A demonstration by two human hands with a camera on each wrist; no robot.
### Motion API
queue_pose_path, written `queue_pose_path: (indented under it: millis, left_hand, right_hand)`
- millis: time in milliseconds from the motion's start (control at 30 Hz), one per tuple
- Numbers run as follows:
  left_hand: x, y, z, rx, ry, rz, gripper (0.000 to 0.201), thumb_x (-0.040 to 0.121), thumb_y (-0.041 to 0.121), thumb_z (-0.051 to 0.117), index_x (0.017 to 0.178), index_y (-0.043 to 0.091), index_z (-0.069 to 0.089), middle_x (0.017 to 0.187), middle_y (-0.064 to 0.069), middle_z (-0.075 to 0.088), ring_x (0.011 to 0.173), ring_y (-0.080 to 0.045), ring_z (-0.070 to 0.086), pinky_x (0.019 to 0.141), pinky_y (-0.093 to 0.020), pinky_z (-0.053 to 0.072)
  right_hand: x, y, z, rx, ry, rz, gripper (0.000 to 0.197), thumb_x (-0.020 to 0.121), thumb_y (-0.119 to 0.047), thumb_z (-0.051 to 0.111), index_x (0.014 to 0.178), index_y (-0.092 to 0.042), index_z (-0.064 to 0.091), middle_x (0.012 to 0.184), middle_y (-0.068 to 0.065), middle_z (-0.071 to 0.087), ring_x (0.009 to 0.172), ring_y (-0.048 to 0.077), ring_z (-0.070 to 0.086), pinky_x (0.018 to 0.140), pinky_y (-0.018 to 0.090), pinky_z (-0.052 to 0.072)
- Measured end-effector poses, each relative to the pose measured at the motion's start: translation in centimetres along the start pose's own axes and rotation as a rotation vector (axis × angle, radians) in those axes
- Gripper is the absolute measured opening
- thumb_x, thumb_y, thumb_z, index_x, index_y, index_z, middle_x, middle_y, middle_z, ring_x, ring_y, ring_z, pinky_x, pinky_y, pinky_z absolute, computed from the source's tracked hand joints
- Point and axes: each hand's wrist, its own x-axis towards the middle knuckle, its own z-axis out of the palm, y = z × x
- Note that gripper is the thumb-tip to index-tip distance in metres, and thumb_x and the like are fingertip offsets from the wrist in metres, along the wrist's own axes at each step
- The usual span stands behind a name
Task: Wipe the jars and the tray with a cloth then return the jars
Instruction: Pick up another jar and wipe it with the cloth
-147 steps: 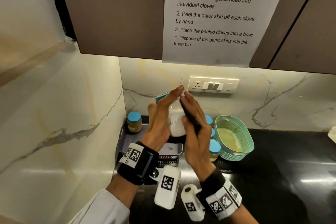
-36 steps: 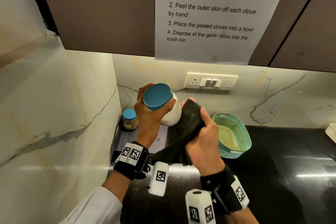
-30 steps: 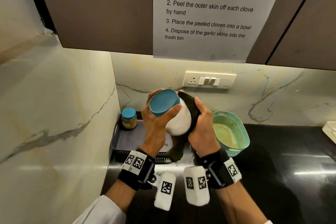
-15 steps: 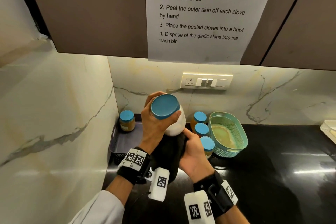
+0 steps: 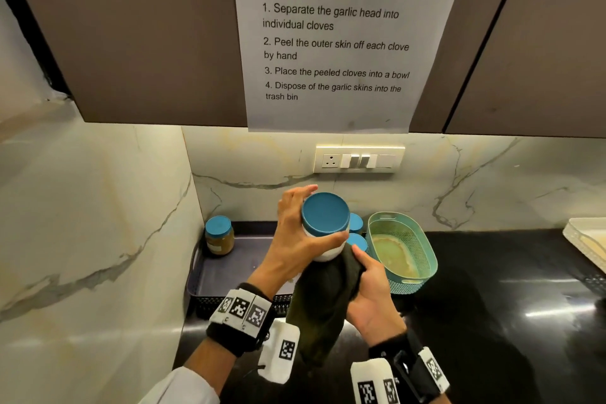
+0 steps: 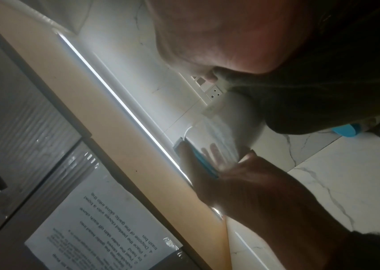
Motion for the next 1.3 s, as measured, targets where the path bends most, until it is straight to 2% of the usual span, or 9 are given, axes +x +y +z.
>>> queue_pose_path:
  millis: [133,233,400,633,833,933,1000,1200,1300]
  left_hand:
    - [-0.2,0.8,1.1,0.316,0.034,0.041,0.098,0.064,0.077,0.070,0.142,0.021,0.048,0.125,0.002,0.042,0.118,-0.014,0.042,0.099,-0.024,0.041]
    - [-0.5,1.1,2.2,0.440,0.009,-0.016,0.090,0.070,0.068,0.080,0.139,0.019,0.051,0.119,0.002,0.038,0.112,-0.014,0.041,0.092,-0.022,0.041]
    - [-0.7,0.5,4.0,0.425,-0.061,-0.064,0.084,0.072,0.054,0.090,0.137,0.014,0.056,0.116,0.002,0.040,0.108,-0.014,0.044,0.090,-0.022,0.046]
    - [0.4,0.5,6.0,0.362,-0.174,-0.072,0.085,0.058,0.055,0.079,0.132,0.016,0.063,0.110,0.000,0.047,0.104,-0.018,0.050,0.089,-0.030,0.053]
    - [0.6,-1.0,8.7,0.377,-0.270,-0.038,0.079,0.058,0.049,0.088,0.126,0.016,0.066,0.107,0.003,0.044,0.103,-0.017,0.045,0.084,-0.027,0.048]
    - [0.2,-2.0,10.2,0.396,-0.333,-0.075,0.083,0.053,0.057,0.078,0.124,0.016,0.067,0.106,0.002,0.043,0.102,-0.017,0.042,0.085,-0.027,0.047]
    - [-0.4,-3.1,11.4,0.409,-0.394,-0.124,0.080,0.055,0.048,0.082,0.126,0.015,0.066,0.107,0.001,0.042,0.102,-0.017,0.040,0.089,-0.034,0.050]
    - [-2.7,-6.2,15.7,0.458,-0.523,-0.187,0.078,0.060,0.037,0.090,0.129,0.018,0.060,0.117,-0.001,0.048,0.105,-0.017,0.039,0.090,-0.034,0.049]
    - [-3.6,-7.7,17.8,0.478,-0.567,-0.214,0.082,0.060,0.034,0.090,0.133,0.017,0.055,0.126,-0.003,0.051,0.114,-0.021,0.044,0.094,-0.034,0.047]
  right_hand:
    - [0.5,0.1,-1.2,0.038,0.060,-0.012,0.045,0.108,-0.034,0.046,0.137,-0.005,0.065,0.132,0.027,0.068,0.129,0.046,0.060,0.118,0.058,0.040]
    - [0.5,-0.1,-2.0,0.048,0.102,-0.021,0.045,0.107,-0.033,0.046,0.134,-0.003,0.066,0.130,0.029,0.068,0.128,0.047,0.060,0.116,0.059,0.041]
    - [0.6,-1.0,-3.9,-0.021,0.182,-0.058,0.039,0.107,-0.030,0.048,0.120,-0.003,0.072,0.102,0.025,0.077,0.088,0.040,0.075,0.086,0.050,0.060]
    - [0.9,-3.9,-7.0,-0.099,0.248,-0.032,0.044,0.104,-0.033,0.053,0.126,0.000,0.071,0.117,0.028,0.073,0.118,0.046,0.065,0.117,0.057,0.041]
    - [0.1,-7.6,-9.4,-0.139,0.302,-0.140,0.031,0.102,-0.029,0.059,0.120,-0.005,0.068,0.105,0.023,0.078,0.105,0.042,0.071,0.092,0.050,0.058]
    - [0.3,-9.5,-11.1,-0.110,0.316,-0.152,0.042,0.102,-0.032,0.057,0.131,-0.003,0.063,0.119,0.028,0.073,0.119,0.047,0.066,0.103,0.054,0.053]
    - [0.4,-10.5,-12.2,-0.099,0.338,-0.149,0.044,0.101,-0.033,0.056,0.133,-0.002,0.062,0.124,0.028,0.071,0.123,0.048,0.064,0.109,0.055,0.050]
    - [0.8,-11.4,-14.5,-0.135,0.374,-0.089,0.046,0.089,-0.018,0.060,0.130,0.003,0.065,0.121,0.025,0.073,0.106,0.040,0.072,0.103,0.046,0.054]
    - [1.3,-11.3,-15.5,-0.143,0.395,-0.033,0.052,0.085,-0.018,0.062,0.131,0.005,0.065,0.124,0.024,0.072,0.115,0.039,0.070,0.102,0.045,0.055]
